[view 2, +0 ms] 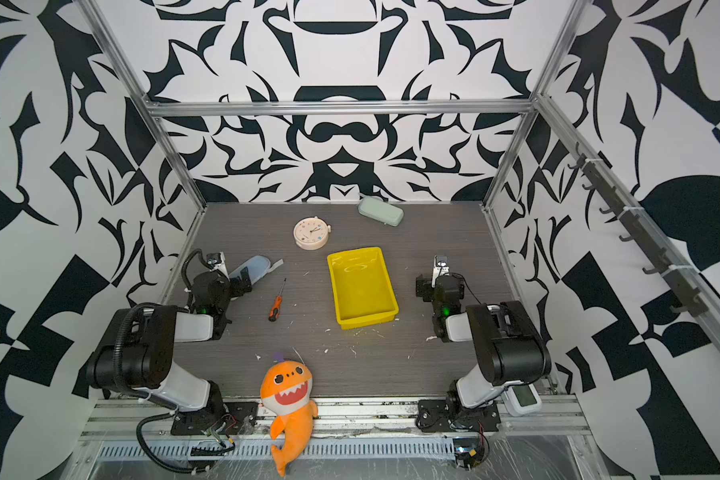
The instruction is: Put the screwdriver in the bin
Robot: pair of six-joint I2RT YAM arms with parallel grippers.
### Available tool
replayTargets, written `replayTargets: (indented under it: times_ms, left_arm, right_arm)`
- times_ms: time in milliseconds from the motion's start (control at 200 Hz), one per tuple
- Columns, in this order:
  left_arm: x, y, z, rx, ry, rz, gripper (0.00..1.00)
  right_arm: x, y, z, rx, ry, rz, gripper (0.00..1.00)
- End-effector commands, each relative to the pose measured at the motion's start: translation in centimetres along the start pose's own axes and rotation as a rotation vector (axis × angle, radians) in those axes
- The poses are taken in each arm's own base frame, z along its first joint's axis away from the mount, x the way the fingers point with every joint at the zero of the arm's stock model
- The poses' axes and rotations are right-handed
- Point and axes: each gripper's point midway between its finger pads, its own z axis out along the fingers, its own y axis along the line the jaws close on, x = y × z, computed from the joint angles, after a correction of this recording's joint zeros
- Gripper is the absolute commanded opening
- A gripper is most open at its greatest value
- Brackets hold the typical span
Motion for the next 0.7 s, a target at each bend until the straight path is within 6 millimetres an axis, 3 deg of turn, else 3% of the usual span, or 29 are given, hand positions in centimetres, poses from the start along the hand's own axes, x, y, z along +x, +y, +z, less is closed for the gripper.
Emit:
replayTargets:
  times_ms: [0, 700]
  left_arm:
    - [-0.63, -0.16, -0.11, 0.011, -0.020, -0.010, 1.00]
    - [-0.67, -0.20, -0.13, 0.012, -0.022, -0.010, 0.99]
  right_arm:
    - [-1.90, 0.29, -0.08, -0.023, -0.055, 0.018, 1.00]
    - [-1.88, 0.78, -0.24, -0.051, -0.064, 0.013, 1.00]
